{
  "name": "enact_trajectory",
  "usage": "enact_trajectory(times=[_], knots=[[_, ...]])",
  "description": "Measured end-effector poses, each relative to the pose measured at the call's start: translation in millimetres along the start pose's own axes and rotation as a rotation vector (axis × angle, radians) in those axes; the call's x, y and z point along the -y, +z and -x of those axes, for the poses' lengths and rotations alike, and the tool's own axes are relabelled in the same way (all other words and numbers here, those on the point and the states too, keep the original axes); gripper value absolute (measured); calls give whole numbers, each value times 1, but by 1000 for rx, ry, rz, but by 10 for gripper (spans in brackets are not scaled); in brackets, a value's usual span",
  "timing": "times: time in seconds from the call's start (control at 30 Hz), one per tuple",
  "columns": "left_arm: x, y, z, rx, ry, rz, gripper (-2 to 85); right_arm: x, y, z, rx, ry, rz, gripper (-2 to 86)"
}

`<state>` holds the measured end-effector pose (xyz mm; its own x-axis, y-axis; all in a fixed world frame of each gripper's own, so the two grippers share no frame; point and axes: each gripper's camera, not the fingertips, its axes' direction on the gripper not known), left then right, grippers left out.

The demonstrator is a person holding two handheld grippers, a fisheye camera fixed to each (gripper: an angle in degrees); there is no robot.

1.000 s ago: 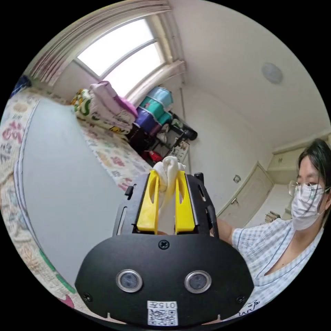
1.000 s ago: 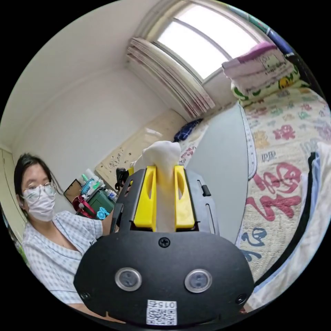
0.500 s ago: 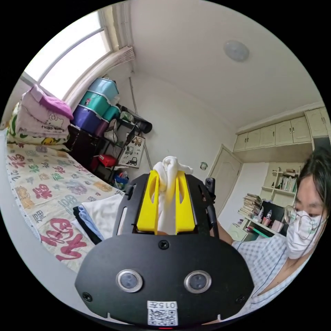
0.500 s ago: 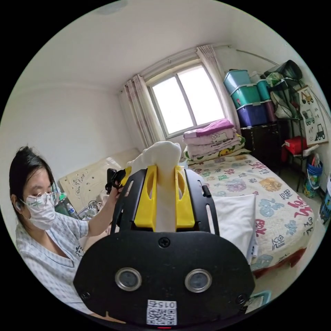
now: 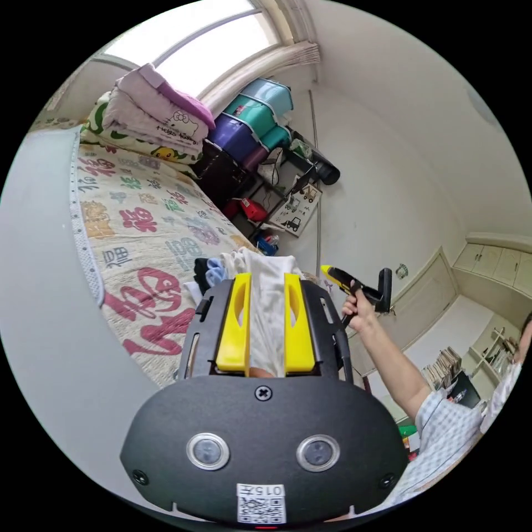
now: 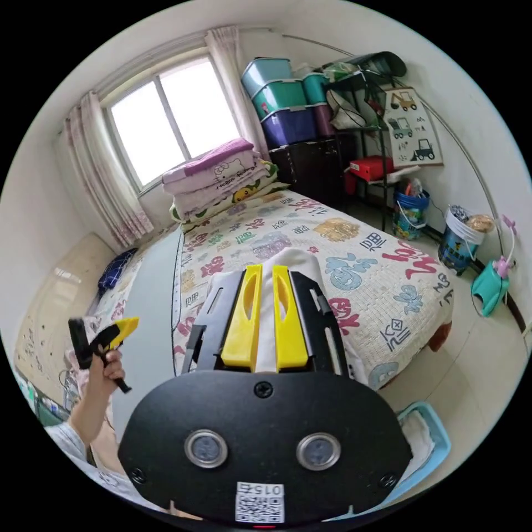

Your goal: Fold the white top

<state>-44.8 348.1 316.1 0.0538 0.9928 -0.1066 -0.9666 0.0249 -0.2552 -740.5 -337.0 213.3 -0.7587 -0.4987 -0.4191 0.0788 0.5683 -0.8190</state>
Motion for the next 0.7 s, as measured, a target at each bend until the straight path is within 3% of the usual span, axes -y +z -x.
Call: enact_trajectory(times=[0.1, 0.17, 0.3, 0.47, 0.7], knots=[[-37, -80, 16, 30, -13, -28, 80, -13, -5, 34, 80, 123, -64, 12], [-67, -148, 24, 105, -41, -72, 76, -17, -24, 84, 239, 192, -118, 2], [-102, -239, 24, 182, -37, -127, 72, -31, -75, 190, 470, 143, -186, -3], [-147, -331, 16, 349, 3, -112, 64, -102, -117, 350, 353, -118, -149, -5], [-189, -443, 7, 490, 15, -228, 66, -252, -82, 448, 311, -318, -253, -5]])
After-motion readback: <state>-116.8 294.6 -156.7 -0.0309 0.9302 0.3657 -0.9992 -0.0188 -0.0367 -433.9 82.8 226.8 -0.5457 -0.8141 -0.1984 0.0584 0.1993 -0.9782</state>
